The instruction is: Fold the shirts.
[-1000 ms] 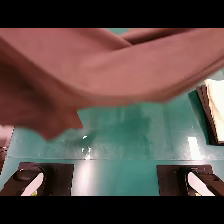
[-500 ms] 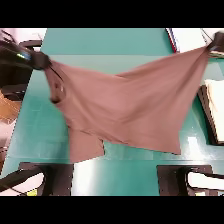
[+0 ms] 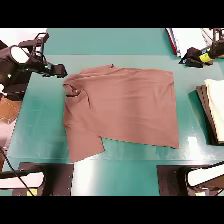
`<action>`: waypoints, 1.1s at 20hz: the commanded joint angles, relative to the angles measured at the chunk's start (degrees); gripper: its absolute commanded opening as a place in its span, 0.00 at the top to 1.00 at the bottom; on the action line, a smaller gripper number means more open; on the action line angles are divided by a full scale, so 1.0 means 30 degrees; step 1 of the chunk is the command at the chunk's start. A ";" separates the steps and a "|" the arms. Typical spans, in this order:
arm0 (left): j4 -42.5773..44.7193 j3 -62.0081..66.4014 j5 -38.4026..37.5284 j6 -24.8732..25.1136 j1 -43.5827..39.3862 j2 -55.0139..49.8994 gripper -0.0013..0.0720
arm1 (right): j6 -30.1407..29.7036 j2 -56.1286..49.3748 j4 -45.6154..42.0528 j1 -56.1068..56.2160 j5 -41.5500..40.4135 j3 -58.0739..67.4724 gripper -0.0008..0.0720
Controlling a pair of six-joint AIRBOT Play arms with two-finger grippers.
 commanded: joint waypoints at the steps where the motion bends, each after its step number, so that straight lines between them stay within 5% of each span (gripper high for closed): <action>1: -0.0277 0.0073 -0.3235 0.0248 0.1559 0.0954 0.24 | -0.0583 0.0794 0.1792 -0.0903 0.1450 -0.0466 0.42; 10: -0.1333 -1.2043 -0.3570 0.0401 0.3847 0.6696 0.24 | -0.1996 0.8786 0.3249 -0.1260 -0.1173 -1.4090 0.42; 16: -0.5136 -1.6028 0.0066 0.1086 0.3796 0.6688 0.24 | -0.2361 1.0695 0.4342 -0.1260 -0.2127 -1.6866 0.43; 22: -0.6404 -1.6677 0.0678 0.2004 0.1821 0.6645 0.25 | -0.2361 1.1562 0.4320 -0.1392 -0.2681 -1.7376 0.43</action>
